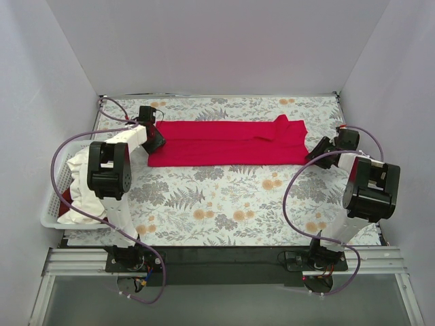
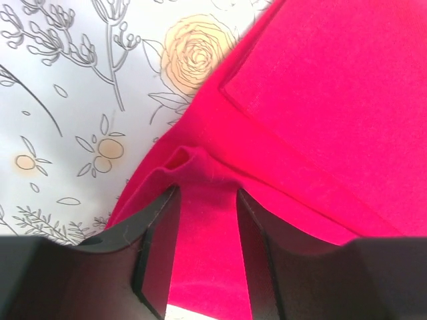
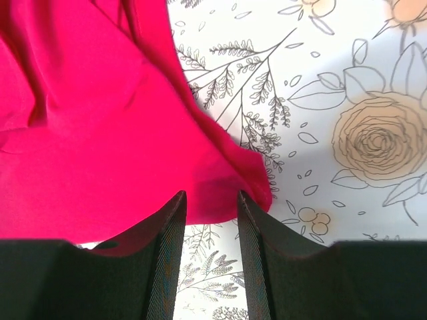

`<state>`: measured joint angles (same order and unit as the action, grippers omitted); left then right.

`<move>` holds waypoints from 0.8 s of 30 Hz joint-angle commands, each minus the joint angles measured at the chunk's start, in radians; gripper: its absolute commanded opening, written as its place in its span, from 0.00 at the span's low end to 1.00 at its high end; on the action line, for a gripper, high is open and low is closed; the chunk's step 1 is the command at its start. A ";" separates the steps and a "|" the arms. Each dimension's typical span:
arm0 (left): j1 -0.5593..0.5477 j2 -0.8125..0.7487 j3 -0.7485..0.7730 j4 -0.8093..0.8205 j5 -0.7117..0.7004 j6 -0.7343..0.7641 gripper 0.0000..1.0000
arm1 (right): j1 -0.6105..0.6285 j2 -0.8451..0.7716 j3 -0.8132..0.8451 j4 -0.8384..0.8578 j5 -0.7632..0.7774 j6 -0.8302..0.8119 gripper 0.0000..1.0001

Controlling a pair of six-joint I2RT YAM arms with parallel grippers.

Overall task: Fold and stack the t-shirts
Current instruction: Fold the tshirt

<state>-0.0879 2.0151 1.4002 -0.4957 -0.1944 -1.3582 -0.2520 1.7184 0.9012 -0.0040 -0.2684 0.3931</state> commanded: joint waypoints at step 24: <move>-0.191 -0.409 -0.271 0.031 0.070 0.114 0.56 | 0.197 0.052 0.206 0.142 -0.140 0.056 0.43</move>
<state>-0.2379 1.6451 1.1702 -0.4969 -0.1337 -1.2739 -0.0746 1.7218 1.0237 0.0792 -0.4068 0.4217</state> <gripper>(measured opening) 0.559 0.428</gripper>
